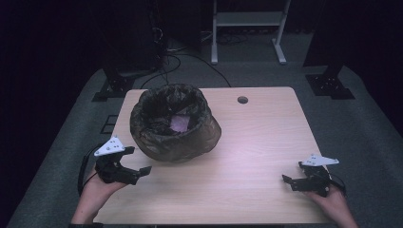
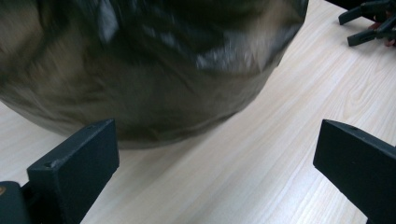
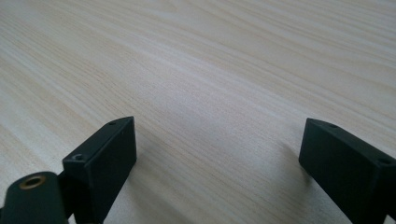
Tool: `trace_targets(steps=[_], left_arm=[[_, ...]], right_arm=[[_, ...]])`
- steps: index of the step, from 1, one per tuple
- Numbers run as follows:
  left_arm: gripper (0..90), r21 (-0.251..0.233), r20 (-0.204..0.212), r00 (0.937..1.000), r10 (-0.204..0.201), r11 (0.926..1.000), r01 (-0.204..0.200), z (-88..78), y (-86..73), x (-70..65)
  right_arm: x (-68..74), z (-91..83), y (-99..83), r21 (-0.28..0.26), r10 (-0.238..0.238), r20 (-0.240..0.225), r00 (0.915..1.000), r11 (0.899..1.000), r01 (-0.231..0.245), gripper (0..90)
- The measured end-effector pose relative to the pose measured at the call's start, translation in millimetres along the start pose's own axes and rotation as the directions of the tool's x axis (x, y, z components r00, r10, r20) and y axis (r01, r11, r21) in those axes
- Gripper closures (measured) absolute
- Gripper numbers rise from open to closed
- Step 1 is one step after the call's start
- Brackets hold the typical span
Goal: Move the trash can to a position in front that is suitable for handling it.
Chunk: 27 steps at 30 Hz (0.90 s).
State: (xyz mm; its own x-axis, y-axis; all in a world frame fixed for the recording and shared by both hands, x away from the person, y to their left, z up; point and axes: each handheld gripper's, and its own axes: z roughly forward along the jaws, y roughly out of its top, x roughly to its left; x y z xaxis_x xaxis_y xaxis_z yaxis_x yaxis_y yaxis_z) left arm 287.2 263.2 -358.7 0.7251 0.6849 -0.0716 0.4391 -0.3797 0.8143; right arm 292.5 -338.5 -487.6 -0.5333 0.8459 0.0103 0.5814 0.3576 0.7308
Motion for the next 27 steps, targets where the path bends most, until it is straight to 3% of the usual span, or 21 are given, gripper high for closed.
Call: trace_targets(steps=[11, 27], left_arm=[[0.0, -0.023, 0.0, 1.0, 0.0, 0.9997, 0.0, -8.4, 35.0, 7.0], [0.0, -0.05, -0.039, 0.9991, 0.015, 0.9986, -0.017, -7.7, 82.0, 26.7]], right_arm=[[0.6, -0.8, -0.6, 0.002, 0.004, 0.004, 1.0, 1.0, -0.004, 10.0], [0.6, -0.8, -0.6, 0.001, 0.004, 0.003, 1.0, 1.0, -0.004, 10.0]])
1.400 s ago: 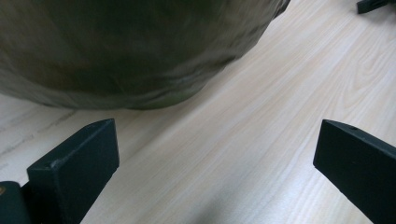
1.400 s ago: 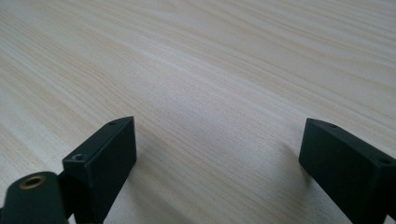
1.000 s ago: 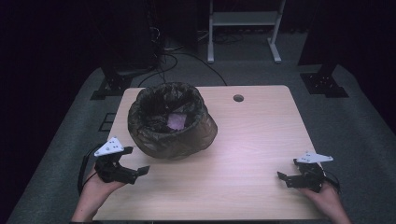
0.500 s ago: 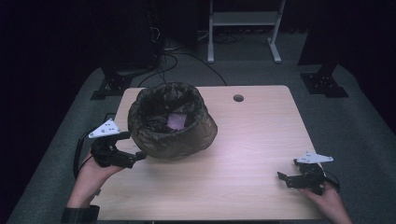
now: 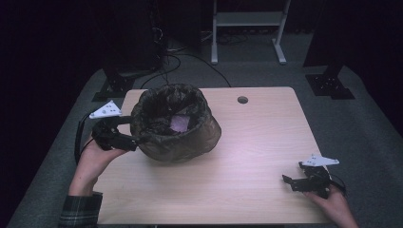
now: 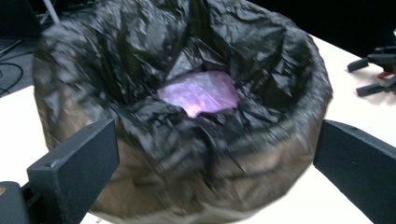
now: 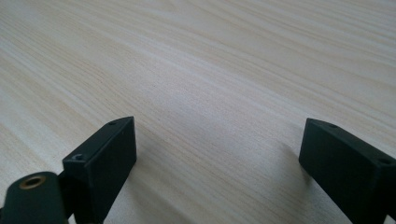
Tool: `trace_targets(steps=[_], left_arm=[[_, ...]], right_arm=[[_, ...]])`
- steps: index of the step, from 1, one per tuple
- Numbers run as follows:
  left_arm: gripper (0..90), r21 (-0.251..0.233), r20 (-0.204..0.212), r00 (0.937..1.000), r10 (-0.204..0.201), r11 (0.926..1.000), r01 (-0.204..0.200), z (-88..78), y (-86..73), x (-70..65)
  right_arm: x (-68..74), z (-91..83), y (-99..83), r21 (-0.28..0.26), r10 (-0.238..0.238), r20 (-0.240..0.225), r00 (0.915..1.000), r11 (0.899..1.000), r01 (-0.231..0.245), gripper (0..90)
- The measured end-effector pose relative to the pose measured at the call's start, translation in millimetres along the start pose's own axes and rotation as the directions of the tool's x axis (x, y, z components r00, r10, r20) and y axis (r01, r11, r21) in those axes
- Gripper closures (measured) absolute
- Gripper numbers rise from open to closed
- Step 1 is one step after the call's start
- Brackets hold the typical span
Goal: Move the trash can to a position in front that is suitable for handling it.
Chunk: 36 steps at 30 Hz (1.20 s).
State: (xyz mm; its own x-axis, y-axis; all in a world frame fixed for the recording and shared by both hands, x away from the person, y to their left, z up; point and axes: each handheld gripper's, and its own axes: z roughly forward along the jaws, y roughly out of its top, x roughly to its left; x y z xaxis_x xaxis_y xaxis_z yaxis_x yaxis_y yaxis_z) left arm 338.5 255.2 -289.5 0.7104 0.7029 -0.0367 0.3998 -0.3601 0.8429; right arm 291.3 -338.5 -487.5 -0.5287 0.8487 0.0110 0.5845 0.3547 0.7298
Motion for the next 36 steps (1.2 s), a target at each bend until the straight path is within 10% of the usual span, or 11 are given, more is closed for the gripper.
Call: trace_targets(steps=[23, 36], left_arm=[[0.0, 0.08, -0.041, 0.999, -0.015, 0.9966, 0.019, 39.9, 5.3, 43.9], [0.0, 0.078, -0.03, 0.9995, 0.004, 0.9969, -0.002, 57.8, 5.1, 41.6]], right_arm=[[0.1, 0.0, 0.0, 0.0, 0.001, 0.001, 1.0, 1.0, -0.001, 10.0], [0.0, 0.0, 0.0, 0.0, 0.001, 0.001, 1.0, 1.0, -0.001, 10.0]])
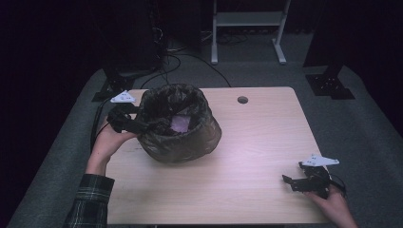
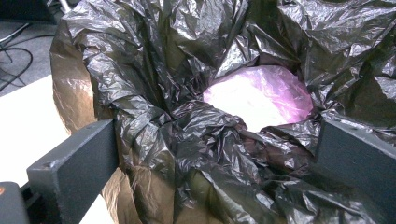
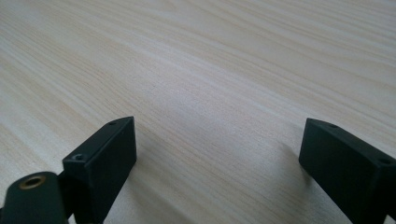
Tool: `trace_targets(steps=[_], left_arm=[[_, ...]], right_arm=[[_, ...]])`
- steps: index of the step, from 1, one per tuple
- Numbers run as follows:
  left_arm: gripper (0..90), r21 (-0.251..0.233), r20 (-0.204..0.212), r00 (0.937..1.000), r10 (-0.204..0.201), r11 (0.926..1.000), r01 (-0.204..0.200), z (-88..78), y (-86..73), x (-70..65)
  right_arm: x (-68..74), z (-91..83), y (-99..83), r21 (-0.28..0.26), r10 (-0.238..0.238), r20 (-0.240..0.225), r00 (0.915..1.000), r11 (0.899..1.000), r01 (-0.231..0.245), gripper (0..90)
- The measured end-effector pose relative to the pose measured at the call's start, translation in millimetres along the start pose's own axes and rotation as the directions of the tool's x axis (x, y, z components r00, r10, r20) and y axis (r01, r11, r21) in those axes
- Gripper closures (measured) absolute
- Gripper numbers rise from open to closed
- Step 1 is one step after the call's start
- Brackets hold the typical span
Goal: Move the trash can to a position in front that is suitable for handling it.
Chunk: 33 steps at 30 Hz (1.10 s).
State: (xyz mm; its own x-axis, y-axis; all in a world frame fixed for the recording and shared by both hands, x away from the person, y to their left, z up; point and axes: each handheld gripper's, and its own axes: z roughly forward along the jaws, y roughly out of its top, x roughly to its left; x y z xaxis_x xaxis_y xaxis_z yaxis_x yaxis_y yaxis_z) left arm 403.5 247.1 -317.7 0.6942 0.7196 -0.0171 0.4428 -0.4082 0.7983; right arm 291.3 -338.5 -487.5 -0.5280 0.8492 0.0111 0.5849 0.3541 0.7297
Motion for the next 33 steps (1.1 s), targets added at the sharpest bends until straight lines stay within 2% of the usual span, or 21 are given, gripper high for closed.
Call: trace_targets(steps=[4, 6, 9, 19, 24, 33], left_arm=[[0.0, 0.017, 0.013, 0.9999, 0.001, 0.9999, -0.001, 6.4, 2.1, -0.8], [0.0, 0.037, 0.01, 0.9999, 0.014, 0.9992, -0.014, 10.8, 3.2, -2.4], [0.0, 0.034, 0.024, 0.9996, 0.015, 0.9993, -0.016, 14.2, 4.5, -6.5], [0.0, 0.028, 0.101, 0.9926, 0.068, 0.9971, -0.071, 22.9, 10.3, -37.6], [0.0, 0.031, 0.147, 0.9836, 0.104, 0.9935, -0.11, 29.5, 15.0, -61.0], [0.0, -0.006, 0.224, 0.9638, 0.144, 0.9891, -0.147, 41.2, 18.3, -103.2]], right_arm=[[0.0, 0.0, 0.0, 0.0, 0.0, 0.0, 1.0, 1.0, 0.0, 10.0], [-0.1, 0.1, 0.0, -0.001, -0.001, 0.0, 1.0, 1.0, 0.001, 10.0], [-0.1, 0.0, 0.0, 0.0, -0.001, 0.0, 1.0, 1.0, 0.001, 10.0], [0.0, 0.0, 0.0, 0.0, 0.001, 0.0, 1.0, 1.0, -0.001, 10.0], [-0.1, 0.1, 0.0, -0.001, -0.001, 0.0, 1.0, 1.0, 0.001, 10.0], [-1.3, 0.4, 0.2, -0.002, -0.01, -0.011, 0.9999, 1.0, 0.01, 9.9]])
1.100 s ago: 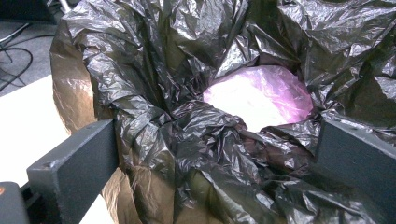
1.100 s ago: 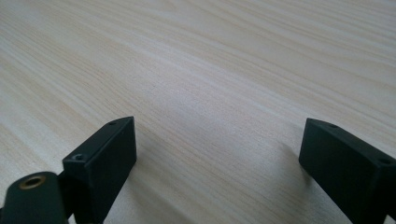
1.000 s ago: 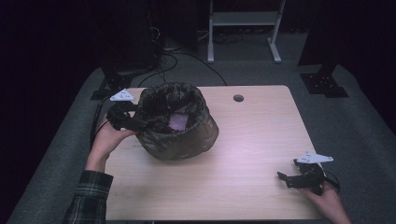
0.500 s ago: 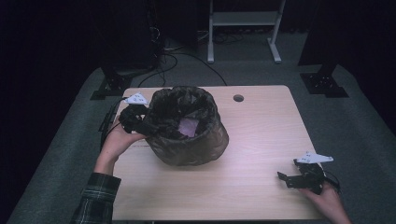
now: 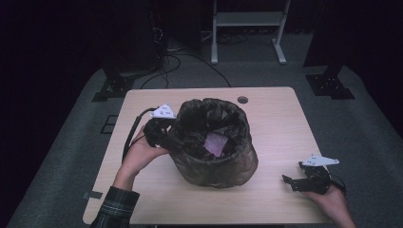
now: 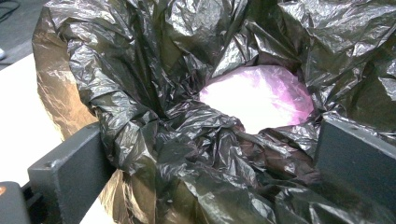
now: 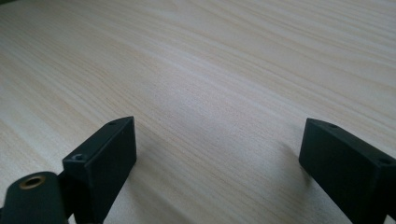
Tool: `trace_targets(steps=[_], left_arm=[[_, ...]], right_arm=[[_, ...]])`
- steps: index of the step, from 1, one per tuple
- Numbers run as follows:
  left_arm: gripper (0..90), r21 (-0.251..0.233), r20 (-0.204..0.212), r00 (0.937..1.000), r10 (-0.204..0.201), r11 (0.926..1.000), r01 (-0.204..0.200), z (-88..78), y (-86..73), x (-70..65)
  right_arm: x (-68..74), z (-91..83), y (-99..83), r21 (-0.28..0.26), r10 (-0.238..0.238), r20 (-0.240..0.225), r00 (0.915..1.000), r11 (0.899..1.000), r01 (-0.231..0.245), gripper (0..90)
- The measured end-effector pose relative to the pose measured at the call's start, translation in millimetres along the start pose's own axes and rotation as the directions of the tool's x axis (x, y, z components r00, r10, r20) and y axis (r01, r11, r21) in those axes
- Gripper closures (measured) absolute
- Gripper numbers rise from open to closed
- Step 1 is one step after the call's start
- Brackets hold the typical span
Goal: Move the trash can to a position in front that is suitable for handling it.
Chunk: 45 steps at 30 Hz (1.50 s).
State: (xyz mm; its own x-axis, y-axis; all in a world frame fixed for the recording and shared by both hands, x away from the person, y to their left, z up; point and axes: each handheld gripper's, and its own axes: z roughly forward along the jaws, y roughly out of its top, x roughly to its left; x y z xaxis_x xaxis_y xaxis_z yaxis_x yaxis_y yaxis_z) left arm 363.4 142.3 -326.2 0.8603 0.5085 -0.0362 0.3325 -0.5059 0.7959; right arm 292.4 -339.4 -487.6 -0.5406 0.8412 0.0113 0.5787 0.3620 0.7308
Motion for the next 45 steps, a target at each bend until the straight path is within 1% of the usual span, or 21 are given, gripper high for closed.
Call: trace_targets(steps=[5, 8, 15, 19, 24, 26, 28, 31, 35, 39, 41, 45], left_arm=[[0.0, -0.024, 0.04, 0.9991, 0.015, 0.9996, -0.014, 8.4, 2.4, -18.0], [0.0, -0.028, 0.062, 0.9976, 0.03, 0.9992, -0.029, 11.6, 3.8, -26.9], [0.0, -0.017, 0.097, 0.9933, 0.063, 0.998, -0.061, 17.0, 7.9, -47.9], [0.0, -0.021, 0.113, 0.9907, 0.075, 0.9971, -0.073, 21.5, 10.1, -61.0], [0.0, -0.02, 0.149, 0.9829, 0.109, 0.9941, -0.107, 27.4, 14.1, -76.5], [0.0, -0.021, 0.164, 0.9796, 0.115, 0.9933, -0.113, 30.1, 15.4, -82.0], [0.0, -0.024, 0.18, 0.976, 0.123, 0.9924, -0.121, 32.7, 16.7, -86.2], [0.0, -0.023, 0.189, 0.9732, 0.131, 0.9914, -0.129, 35.7, 18.8, -92.5], [0.0, -0.034, 0.216, 0.9659, 0.143, 0.9897, -0.139, 38.8, 19.2, -100.4], [0.0, -0.035, 0.222, 0.9628, 0.154, 0.988, -0.15, 39.3, 19.9, -105.6], [0.0, -0.04, 0.215, 0.9645, 0.154, 0.9881, -0.148, 38.0, 19.8, -104.7], [0.0, -0.082, 0.197, 0.9695, 0.146, 0.9879, -0.132, 27.4, 23.1, -99.7]], right_arm=[[-1.1, 0.5, 0.5, 0.0, -0.009, -0.007, 0.9999, 1.0, 0.009, 10.0], [-1.0, 0.5, 0.5, 0.0, -0.009, -0.007, 0.9999, 1.0, 0.009, 10.0], [-1.1, 0.5, 0.5, 0.001, -0.009, -0.007, 0.9999, 1.0, 0.009, 10.0], [-1.1, 0.5, 0.5, 0.0, -0.009, -0.007, 0.9999, 1.0, 0.009, 10.0], [-1.1, 0.5, 0.5, 0.0, -0.009, -0.007, 0.9999, 1.0, 0.009, 10.0], [-1.1, 0.5, 0.5, 0.0, -0.009, -0.007, 0.9999, 1.0, 0.009, 10.0], [-1.1, 0.5, 0.4, 0.0, -0.01, -0.007, 0.9999, 1.0, 0.01, 10.0], [-1.1, 0.5, 0.5, 0.0, -0.009, -0.006, 0.9999, 1.0, 0.009, 10.0], [-1.1, 0.5, 0.5, 0.0, -0.009, -0.006, 0.9999, 1.0, 0.009, 10.0], [-1.1, 0.5, 0.5, 0.001, -0.009, -0.006, 0.9999, 1.0, 0.009, 10.0], [-1.1, 0.5, 0.5, 0.001, -0.009, -0.006, 0.9999, 1.0, 0.009, 10.0], [-1.1, 0.5, 0.5, 0.001, -0.009, -0.006, 0.9999, 1.0, 0.009, 10.0]])
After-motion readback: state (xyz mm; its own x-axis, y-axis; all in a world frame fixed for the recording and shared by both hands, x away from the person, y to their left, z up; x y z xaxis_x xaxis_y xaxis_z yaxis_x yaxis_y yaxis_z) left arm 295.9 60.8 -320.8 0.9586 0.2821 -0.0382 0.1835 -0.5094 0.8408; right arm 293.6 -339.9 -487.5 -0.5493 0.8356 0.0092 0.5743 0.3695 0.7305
